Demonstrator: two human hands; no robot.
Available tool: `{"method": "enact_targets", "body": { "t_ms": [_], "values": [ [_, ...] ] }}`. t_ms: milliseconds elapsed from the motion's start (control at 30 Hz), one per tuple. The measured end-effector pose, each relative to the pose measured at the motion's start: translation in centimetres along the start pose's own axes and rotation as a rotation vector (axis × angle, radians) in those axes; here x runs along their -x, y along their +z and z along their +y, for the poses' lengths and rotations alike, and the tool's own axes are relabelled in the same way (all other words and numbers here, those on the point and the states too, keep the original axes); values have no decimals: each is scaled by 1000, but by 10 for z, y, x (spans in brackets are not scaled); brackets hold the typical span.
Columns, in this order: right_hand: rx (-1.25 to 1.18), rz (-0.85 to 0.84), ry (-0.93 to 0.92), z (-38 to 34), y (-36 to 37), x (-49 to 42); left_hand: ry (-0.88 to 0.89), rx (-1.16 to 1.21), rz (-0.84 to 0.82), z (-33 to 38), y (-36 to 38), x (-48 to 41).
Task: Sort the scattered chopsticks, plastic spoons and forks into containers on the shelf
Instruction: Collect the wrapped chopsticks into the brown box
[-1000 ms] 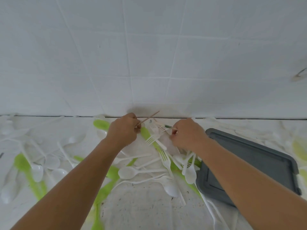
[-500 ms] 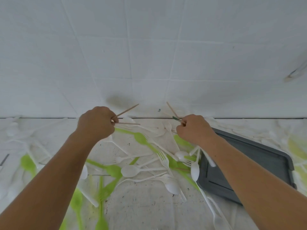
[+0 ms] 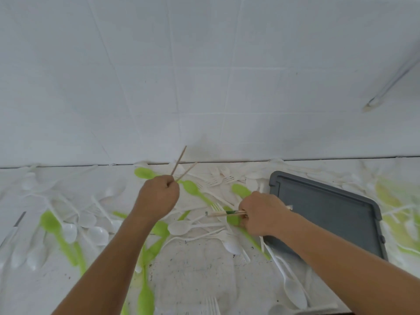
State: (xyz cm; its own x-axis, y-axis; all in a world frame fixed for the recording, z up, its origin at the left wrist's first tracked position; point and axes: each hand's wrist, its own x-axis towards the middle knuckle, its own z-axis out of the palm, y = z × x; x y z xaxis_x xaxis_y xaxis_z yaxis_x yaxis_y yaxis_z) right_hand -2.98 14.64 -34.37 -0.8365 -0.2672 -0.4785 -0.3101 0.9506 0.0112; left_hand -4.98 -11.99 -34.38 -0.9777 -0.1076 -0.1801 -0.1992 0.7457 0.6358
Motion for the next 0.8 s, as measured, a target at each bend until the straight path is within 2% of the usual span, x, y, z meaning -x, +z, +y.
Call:
{"method": "enact_targets", "body": {
  "t_ms": [200, 367, 500, 667, 800],
  "values": [
    [51, 39, -136, 4, 17, 11, 228, 41, -152, 33, 43, -11],
    [125, 44, -141, 8, 28, 19, 368, -160, -297, 55, 75, -29],
    [-10, 105, -81, 30, 28, 29, 359, -353, -295, 54, 88, -25],
    [-212, 223, 14, 56, 28, 47, 375, -429, -293, 52, 88, -19],
    [-477, 392, 68, 65, 15, 64, 397, -477, -309, 55, 88, -15]
  ]
}}
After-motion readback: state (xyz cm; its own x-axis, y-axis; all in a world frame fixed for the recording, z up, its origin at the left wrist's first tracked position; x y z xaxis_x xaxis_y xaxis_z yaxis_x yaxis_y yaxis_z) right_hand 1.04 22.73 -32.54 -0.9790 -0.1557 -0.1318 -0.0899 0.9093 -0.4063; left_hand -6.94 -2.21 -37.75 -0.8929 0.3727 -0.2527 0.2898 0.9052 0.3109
